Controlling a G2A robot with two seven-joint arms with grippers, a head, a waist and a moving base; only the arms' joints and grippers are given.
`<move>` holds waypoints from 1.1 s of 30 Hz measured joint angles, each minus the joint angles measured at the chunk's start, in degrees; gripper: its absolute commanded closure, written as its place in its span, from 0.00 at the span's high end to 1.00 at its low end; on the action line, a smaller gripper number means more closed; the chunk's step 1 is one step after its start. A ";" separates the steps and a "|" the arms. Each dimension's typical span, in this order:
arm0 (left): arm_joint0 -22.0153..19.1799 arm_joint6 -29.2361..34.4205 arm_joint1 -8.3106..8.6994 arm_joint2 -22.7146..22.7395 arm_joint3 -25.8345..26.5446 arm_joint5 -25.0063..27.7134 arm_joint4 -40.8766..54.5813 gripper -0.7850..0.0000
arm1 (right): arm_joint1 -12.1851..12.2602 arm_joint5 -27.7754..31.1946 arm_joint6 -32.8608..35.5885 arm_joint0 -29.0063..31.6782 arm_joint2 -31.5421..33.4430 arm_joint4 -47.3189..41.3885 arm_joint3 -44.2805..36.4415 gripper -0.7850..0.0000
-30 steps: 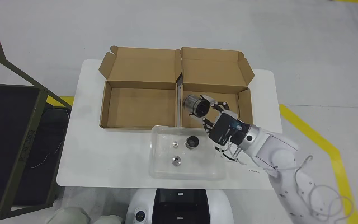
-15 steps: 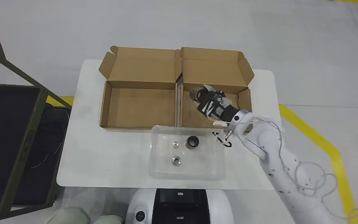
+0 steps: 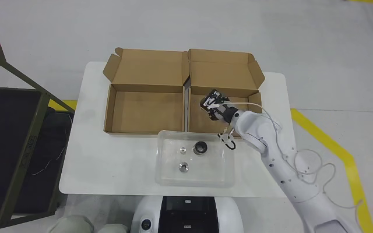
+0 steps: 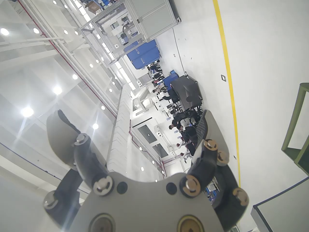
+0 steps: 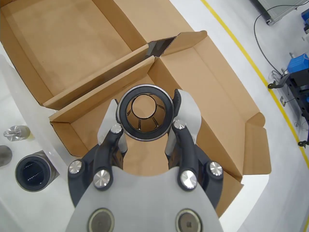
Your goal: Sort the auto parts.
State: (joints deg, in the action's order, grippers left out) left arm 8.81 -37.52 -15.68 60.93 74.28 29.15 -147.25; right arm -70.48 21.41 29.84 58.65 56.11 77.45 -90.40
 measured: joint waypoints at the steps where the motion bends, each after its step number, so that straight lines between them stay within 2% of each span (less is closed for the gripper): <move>1: 0.00 0.00 0.00 0.00 0.00 0.00 0.00 1.00 | -0.15 0.06 0.15 -0.43 -0.30 -0.51 0.87 0.00; 12: 0.00 0.00 0.00 0.00 0.00 0.00 0.00 1.00 | -1.97 1.07 2.31 -5.11 -3.81 -5.83 9.99 0.00; 23: 0.00 0.00 0.00 0.00 0.00 0.00 0.00 1.00 | -3.20 1.77 2.73 -7.58 -5.69 -8.52 15.21 0.00; 29: 0.00 0.00 0.00 0.00 0.00 0.00 0.00 1.00 | -3.73 1.76 2.64 -8.30 -6.44 -9.17 16.84 0.29; 31: 0.00 0.00 0.00 0.00 0.00 0.00 0.00 1.00 | -3.88 1.76 2.74 -8.49 -6.63 -9.37 17.29 0.42; 33: 0.00 0.00 0.00 0.00 0.00 0.00 0.00 1.00 | -4.02 1.76 2.89 -8.69 -6.75 -9.59 17.65 0.50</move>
State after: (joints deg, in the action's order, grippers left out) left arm 8.81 -37.52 -15.68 60.93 74.28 29.15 -147.25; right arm -74.50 23.17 32.73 49.96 49.36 67.86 -72.75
